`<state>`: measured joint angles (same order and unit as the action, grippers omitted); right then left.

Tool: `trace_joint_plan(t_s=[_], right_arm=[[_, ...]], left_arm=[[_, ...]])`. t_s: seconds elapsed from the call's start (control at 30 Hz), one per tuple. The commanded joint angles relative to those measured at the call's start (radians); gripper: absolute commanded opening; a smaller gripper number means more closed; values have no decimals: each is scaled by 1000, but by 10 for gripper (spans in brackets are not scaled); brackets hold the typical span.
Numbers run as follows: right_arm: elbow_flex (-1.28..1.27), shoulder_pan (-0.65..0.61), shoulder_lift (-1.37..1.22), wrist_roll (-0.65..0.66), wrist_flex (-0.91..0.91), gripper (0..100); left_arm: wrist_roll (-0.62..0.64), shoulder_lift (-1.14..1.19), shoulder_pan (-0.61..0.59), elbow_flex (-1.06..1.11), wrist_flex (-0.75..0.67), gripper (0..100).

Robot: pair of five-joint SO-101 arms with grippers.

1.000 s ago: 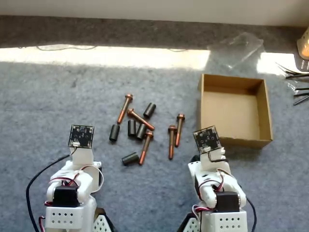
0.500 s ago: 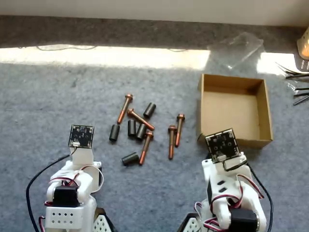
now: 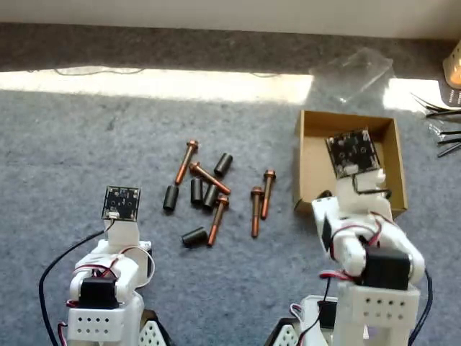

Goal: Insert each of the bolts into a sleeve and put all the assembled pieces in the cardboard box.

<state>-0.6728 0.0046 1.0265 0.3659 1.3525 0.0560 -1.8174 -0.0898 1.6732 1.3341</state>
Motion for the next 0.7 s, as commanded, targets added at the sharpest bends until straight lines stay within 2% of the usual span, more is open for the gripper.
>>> trace_joint_plan(t_s=[0.0,0.23,0.43,0.67], right_arm=[[151,-18,-243,-61,4,166],[355,-157,-601,-69,5,166],[628,-257,-860,-269,51,166],[961,-372,-1196,-384,196,166]], left_arm=[[-2,-4,24,22,8,7],[-2,-7,25,22,6,7],[-3,-7,24,22,6,6],[-5,-5,18,22,6,7]])
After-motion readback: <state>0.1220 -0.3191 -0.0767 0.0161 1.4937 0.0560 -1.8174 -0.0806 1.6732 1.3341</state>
